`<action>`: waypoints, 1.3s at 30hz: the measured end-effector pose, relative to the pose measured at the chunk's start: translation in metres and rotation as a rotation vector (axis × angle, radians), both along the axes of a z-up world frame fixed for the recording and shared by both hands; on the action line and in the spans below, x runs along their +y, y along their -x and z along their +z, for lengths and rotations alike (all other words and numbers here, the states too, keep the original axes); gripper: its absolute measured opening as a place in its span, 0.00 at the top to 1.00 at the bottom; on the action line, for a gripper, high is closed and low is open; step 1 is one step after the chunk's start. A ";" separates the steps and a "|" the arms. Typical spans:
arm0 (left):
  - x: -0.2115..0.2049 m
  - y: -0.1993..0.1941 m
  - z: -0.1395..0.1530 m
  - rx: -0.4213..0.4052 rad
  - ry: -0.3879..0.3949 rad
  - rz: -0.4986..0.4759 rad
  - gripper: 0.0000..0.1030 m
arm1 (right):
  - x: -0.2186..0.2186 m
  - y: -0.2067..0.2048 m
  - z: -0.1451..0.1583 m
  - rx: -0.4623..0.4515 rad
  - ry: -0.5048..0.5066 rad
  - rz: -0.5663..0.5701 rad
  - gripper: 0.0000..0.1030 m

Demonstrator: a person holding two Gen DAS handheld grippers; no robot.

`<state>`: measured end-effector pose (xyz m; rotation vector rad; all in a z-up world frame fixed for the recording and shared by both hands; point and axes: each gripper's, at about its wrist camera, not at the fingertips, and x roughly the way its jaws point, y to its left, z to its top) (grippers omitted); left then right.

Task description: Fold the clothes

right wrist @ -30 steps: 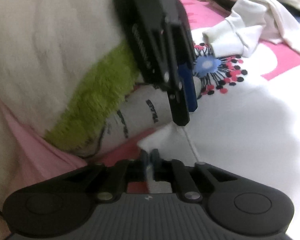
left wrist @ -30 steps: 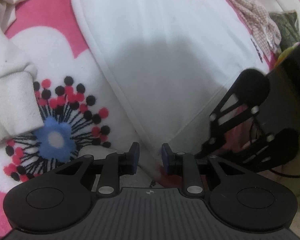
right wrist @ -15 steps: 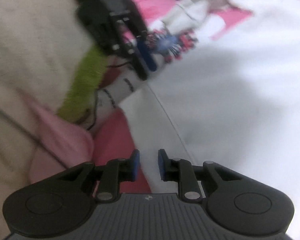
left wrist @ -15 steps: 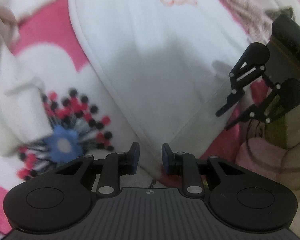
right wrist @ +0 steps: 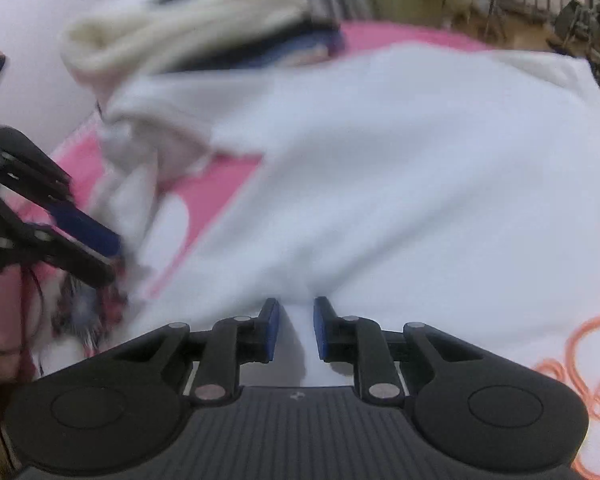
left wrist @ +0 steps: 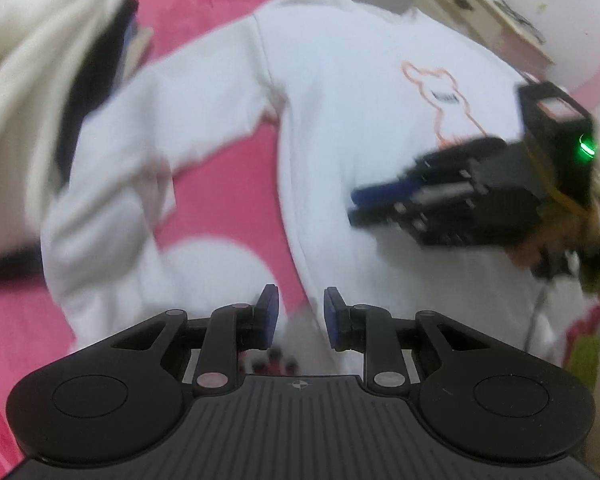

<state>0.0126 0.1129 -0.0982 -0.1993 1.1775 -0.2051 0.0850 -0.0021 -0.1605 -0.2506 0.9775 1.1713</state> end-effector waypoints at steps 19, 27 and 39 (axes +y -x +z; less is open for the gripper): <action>-0.020 -0.110 0.000 -0.274 -0.278 0.197 0.66 | 0.043 -0.222 0.092 0.091 0.111 -0.196 0.52; -0.035 -0.081 -0.005 -0.237 -0.168 0.129 0.59 | -0.006 -0.181 0.077 0.125 -0.006 -0.430 0.52; -0.066 -0.074 -0.010 -0.149 -0.192 0.063 0.53 | -0.323 -0.071 0.079 -0.029 -0.071 -1.234 0.50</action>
